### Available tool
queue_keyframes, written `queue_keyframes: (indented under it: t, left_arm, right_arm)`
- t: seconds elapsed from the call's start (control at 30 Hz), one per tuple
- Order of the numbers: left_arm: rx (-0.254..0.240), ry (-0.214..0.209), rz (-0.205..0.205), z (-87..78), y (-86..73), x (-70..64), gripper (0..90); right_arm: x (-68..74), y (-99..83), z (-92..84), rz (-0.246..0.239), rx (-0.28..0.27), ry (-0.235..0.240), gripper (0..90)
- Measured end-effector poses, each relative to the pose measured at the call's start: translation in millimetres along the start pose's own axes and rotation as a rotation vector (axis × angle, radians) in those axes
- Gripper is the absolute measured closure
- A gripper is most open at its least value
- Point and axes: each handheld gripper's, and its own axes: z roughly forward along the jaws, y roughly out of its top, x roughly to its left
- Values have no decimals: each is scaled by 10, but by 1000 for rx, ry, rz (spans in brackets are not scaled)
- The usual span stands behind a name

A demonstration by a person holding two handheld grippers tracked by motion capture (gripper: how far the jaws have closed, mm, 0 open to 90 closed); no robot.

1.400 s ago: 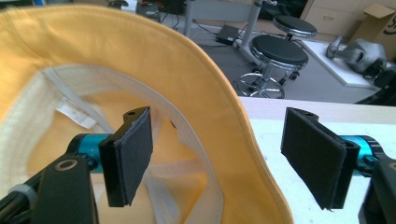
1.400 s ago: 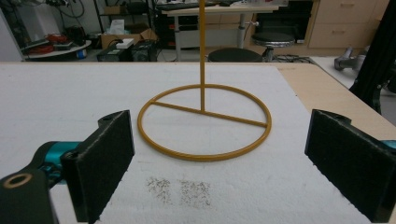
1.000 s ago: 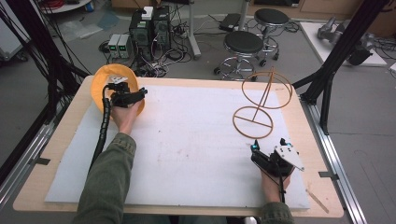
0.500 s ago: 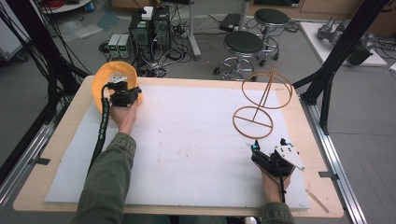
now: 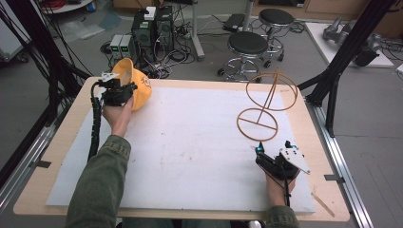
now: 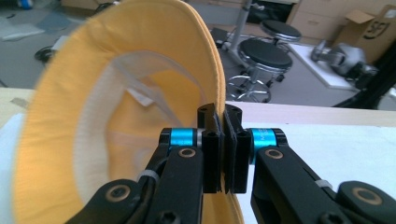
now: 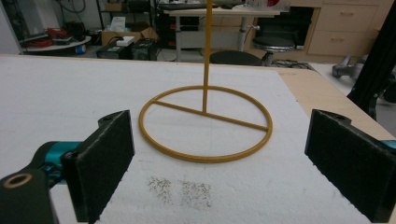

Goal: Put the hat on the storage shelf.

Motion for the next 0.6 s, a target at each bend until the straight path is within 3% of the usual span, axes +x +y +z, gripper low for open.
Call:
queue_keyframes:
  t: [0.33, 0.47, 0.6]
  left_arm:
    - [-61, -116, -2, -283, 128, -133, 866]
    - [-96, -187, -10, -463, 195, -215, 866]
    - [-112, -233, -1, -607, 234, -272, 866]
  right_arm:
    - [12, 11, -13, 5, -4, 4, 72]
    - [10, 15, -16, 1, -12, 4, 72]
    - [12, 17, -17, -4, -13, 3, 72]
